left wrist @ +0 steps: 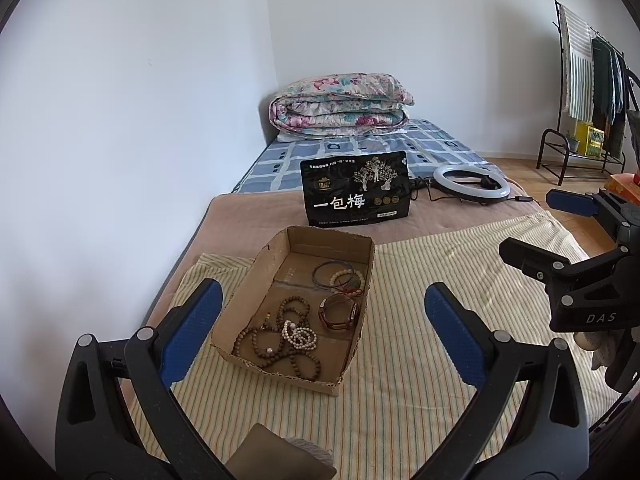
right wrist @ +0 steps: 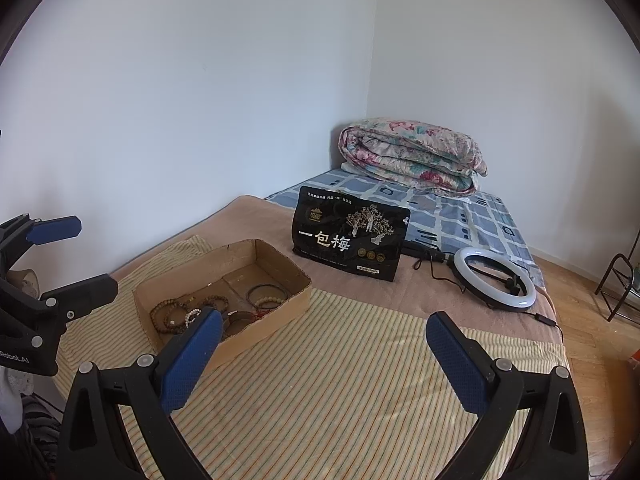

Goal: Organize jewelry

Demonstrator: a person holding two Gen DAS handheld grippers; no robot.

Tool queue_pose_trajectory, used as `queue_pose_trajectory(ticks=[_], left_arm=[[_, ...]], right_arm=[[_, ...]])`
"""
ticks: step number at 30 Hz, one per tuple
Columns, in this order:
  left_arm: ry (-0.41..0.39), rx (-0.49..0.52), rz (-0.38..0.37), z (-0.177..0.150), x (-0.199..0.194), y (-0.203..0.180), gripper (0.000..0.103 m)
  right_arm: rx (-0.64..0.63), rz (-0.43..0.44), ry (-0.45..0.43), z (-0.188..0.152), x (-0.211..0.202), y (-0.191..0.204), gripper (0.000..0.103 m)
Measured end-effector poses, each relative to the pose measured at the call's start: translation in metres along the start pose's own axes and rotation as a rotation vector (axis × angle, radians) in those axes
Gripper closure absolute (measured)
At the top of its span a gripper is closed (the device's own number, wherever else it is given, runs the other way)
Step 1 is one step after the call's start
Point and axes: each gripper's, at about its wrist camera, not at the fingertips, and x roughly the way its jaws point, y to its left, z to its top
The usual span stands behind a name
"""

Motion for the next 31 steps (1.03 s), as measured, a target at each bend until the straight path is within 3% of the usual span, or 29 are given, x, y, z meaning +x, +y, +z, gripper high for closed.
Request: queue_pose_trajectory(ticks=[31], left_arm=[[-0.007, -0.015, 0.011, 0.0026, -0.0022, 0.0078, 0.0]], right_arm=[[0.0, 0.006, 0.002, -0.0008, 0.0009, 0.0032, 0.0]])
